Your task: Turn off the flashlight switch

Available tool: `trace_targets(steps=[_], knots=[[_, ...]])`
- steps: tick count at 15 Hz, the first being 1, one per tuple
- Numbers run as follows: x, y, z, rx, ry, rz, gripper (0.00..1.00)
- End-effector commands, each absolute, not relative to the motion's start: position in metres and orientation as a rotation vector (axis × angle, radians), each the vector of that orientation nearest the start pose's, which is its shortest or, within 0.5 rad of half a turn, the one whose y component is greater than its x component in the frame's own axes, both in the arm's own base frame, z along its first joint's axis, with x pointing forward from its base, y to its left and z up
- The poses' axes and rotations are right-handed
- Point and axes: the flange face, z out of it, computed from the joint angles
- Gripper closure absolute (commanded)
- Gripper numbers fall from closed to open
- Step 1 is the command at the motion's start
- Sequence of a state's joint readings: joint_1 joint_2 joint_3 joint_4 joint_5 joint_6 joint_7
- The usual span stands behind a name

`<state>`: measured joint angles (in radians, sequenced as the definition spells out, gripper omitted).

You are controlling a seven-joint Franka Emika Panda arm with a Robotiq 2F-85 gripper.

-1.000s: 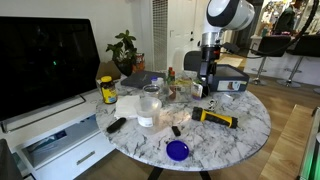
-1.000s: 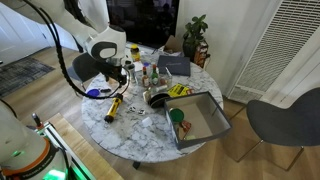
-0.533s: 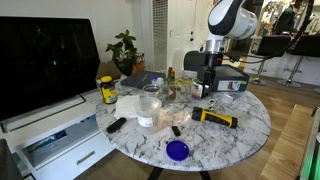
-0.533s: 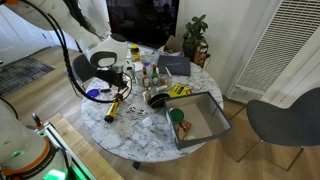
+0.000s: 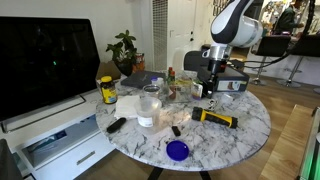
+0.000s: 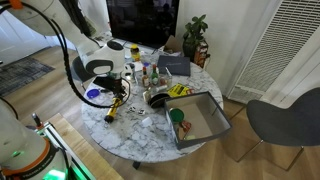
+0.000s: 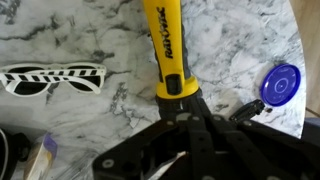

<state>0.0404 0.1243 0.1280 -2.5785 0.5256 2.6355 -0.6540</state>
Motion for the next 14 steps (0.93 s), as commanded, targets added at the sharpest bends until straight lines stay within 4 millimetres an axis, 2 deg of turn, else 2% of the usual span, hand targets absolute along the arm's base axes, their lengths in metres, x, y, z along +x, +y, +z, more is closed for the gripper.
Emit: trace_targets(steps=[1, 7, 14], knots=[[0.421, 0.066, 0.194, -2.841, -0.522, 0.019, 1.0], [0.414, 0.069, 0.174, -2.838, -0.541, 0.094, 1.0], [0.419, 0.067, 0.16, -2.844, -0.513, 0.096, 1.0]])
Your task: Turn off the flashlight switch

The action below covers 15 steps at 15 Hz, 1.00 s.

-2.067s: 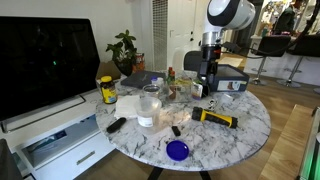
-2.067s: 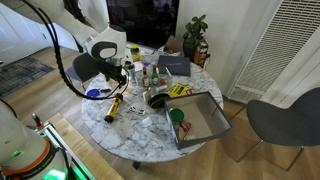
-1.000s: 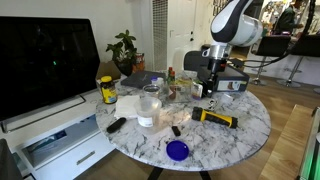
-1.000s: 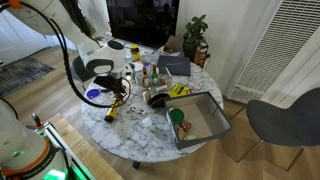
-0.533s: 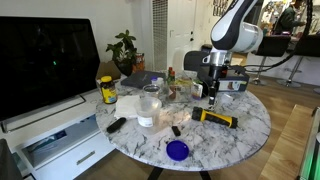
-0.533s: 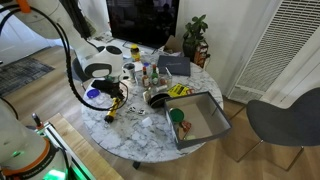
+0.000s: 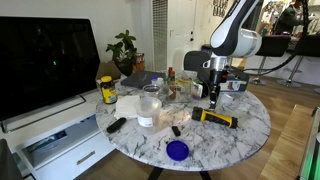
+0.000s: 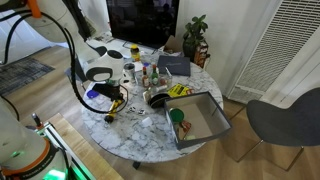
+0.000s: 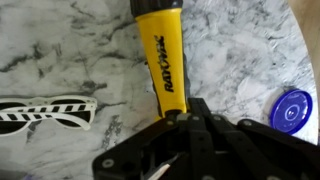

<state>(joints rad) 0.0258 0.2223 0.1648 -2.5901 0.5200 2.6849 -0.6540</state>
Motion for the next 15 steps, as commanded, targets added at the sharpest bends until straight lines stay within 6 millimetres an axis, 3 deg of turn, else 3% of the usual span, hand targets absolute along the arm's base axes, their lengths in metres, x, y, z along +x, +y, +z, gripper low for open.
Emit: trace_targets(steps=[1, 15], knots=[[0.42, 0.066, 0.159, -2.846, -0.51, 0.095, 1.0], [0.439, 0.06, 0.142, -2.852, -0.497, 0.117, 1.0]])
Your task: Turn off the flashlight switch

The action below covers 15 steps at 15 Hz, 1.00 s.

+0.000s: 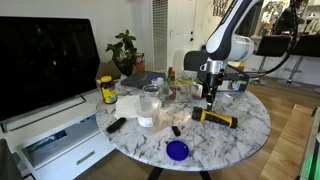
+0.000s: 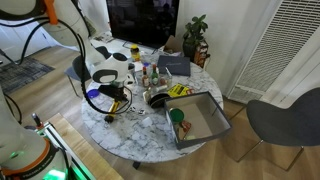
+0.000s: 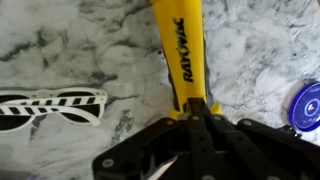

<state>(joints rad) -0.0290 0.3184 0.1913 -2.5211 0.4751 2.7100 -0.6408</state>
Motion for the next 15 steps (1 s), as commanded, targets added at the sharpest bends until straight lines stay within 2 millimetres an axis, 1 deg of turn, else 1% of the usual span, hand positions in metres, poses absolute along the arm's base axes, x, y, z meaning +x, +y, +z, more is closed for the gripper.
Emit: trace_targets(steps=[1, 10, 15], knots=[[0.4395, 0.059, 0.1416, -2.848, -0.503, 0.122, 1.0], [0.4387, 0.0592, 0.146, -2.829, -0.517, 0.129, 1.0], [0.4398, 0.0596, 0.1438, -2.827, -0.516, 0.136, 1.0]])
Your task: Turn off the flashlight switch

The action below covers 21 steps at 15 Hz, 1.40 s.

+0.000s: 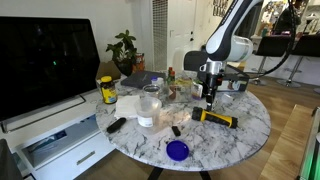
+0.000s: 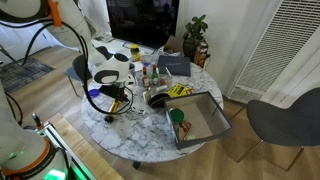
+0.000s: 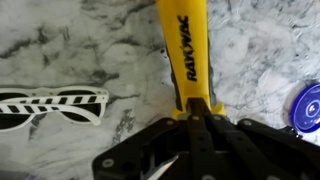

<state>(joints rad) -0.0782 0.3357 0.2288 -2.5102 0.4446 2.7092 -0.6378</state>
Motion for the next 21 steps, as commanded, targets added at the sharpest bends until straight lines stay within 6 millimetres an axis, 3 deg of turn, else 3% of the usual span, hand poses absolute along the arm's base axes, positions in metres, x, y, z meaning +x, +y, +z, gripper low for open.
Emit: trace_targets(steps=[1, 15, 21], knots=[[0.44, 0.06, 0.144, -2.827, -0.517, 0.136, 1.0], [0.446, 0.072, 0.132, -2.822, -0.568, 0.212, 1.0], [0.46, 0.081, 0.107, -2.825, -0.578, 0.385, 1.0]])
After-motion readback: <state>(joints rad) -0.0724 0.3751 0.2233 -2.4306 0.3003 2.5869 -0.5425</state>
